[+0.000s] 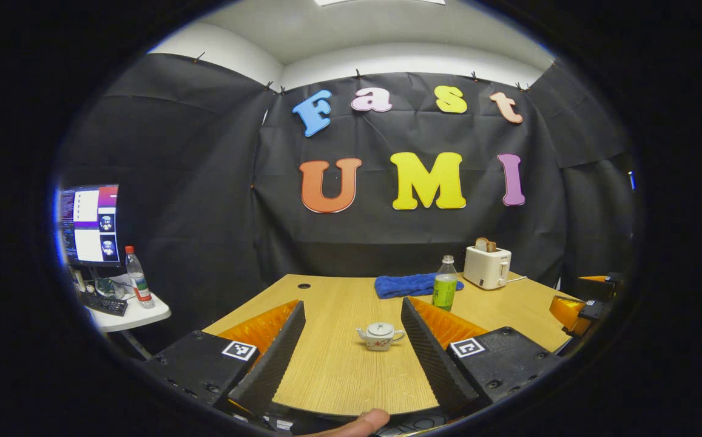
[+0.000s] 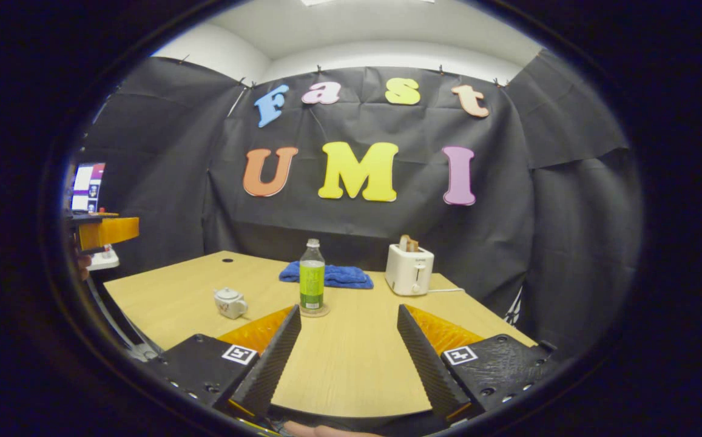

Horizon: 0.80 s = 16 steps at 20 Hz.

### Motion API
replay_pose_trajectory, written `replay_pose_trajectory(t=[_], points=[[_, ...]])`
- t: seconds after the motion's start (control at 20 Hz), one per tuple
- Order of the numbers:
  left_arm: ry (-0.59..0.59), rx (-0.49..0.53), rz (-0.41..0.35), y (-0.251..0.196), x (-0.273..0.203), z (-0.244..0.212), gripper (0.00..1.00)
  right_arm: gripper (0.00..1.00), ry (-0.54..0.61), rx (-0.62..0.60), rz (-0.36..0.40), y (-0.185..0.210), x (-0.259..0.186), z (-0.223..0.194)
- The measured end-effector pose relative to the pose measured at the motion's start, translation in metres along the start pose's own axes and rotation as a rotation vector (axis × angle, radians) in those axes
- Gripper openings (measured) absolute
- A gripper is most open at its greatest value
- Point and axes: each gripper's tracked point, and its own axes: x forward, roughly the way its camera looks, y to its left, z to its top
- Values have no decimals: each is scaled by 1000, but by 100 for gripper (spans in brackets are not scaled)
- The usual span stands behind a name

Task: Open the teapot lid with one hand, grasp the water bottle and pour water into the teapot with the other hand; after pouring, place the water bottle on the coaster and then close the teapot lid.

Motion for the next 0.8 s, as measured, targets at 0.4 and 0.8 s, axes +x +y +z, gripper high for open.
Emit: replay_pose_trajectory(t=[0.4,0.8], points=[[41,36,-55,-20,8,-16,100,96,-8,-29,-63,-21,2,-1],[29,114,-87,-41,19,-27,99,97,6,2,-95,-39,8,-2]])
